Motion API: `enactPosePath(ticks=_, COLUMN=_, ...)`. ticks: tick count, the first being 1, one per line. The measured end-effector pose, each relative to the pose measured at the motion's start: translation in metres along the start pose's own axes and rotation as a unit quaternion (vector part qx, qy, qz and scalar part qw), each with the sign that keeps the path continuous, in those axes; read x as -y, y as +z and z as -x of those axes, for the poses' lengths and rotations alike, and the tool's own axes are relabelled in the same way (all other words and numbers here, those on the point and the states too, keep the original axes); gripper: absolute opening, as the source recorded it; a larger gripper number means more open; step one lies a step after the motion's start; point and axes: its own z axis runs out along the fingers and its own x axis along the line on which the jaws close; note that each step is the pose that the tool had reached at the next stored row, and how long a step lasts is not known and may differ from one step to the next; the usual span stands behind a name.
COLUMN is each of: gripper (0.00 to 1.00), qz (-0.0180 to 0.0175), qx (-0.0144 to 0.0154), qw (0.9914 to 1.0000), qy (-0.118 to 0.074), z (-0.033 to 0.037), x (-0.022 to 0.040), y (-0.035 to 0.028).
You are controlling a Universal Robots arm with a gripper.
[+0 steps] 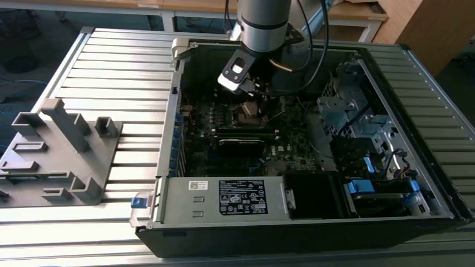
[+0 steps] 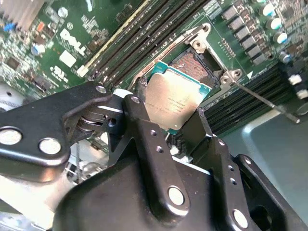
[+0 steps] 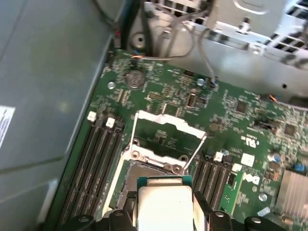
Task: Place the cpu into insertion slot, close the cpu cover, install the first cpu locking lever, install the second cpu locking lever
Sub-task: 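Place the cpu into insertion slot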
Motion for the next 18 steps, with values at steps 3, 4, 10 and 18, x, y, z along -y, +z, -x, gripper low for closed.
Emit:
enactPosePath(ticks=3, gripper=0.54, qz=0.0002, qx=0.0024, qw=0.99965, qy=0.026, z=0.0000, x=0.0000, y=0.0001)
enactPosePath(ticks=4, gripper=0.54, qz=0.0002, qx=0.0031, qw=0.99940, qy=0.034, z=0.0000, x=0.0000, y=0.0001)
enactPosePath(ticks=10, gripper=0.54, qz=0.0006, qx=0.0065, qw=0.99723, qy=0.074, z=0.0000, x=0.0001, y=0.0004)
enactPosePath(ticks=18, gripper=0.54, qz=0.0011, qx=0.0120, qw=0.99047, qy=0.137, z=0.0000, x=0.0001, y=0.0010)
